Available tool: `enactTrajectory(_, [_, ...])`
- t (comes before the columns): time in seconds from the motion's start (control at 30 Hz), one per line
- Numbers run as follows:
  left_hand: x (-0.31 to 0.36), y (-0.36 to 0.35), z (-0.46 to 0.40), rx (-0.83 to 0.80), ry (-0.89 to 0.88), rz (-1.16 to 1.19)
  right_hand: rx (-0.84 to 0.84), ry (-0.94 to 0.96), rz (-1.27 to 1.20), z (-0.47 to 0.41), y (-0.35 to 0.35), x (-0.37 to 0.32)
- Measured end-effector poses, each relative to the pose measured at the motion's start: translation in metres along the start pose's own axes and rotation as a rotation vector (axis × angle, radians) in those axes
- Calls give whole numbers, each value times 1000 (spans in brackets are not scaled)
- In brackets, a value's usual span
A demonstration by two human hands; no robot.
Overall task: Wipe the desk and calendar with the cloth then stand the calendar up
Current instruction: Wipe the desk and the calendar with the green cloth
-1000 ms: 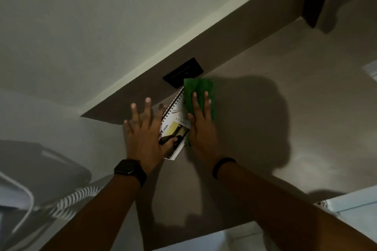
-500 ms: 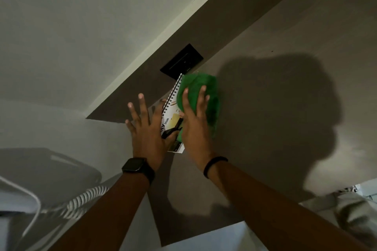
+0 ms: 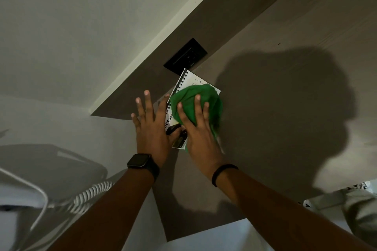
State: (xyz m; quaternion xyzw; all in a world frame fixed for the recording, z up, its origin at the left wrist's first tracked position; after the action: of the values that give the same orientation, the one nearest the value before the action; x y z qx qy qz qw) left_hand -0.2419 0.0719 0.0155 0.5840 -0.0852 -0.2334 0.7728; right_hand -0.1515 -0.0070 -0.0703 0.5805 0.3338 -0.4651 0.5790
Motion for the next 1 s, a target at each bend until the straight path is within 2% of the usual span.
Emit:
enactTrajectory(0.13, [-1,0,-1,-8,-34,68,96,-101,-64,-16,17,5])
enactTrajectory(0.33, [1,1,3,1,-38,74,-32,96,210,-9,26,16])
enactTrajectory(0.5, [3,3,2,3,-38,87,12,-21,78,-24,48,24])
enactTrajectory(0.63, [1,1,2,25,-34,-3,3,149,271,-11,34,10])
enactTrajectory(0.7, [0,1,1,43,-25,-57,-53,174,369,-8,38,15])
enactTrajectory(0.77, [0,1,1,47,-21,-64,-100,132,335,-14,50,24])
enactTrajectory(0.87, [1,1,1,48,-22,-53,-43,61,203,-21,57,20])
enactTrajectory(1.0, [2,2,2,52,-32,-55,-143,182,265,-8,37,14])
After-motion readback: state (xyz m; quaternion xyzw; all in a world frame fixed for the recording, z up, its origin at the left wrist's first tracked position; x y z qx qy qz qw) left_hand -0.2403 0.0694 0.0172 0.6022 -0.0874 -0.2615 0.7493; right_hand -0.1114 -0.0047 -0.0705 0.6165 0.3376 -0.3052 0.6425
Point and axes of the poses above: each hand's wrist, its own z-axis away from the middle knuckle, its own y-axis out of the back of the hand, x = y × z, the point moved 3 cm from there along -z, towards the middle knuckle, and after that the axes turned 13 degrees about -x, right-handed, at the moved point
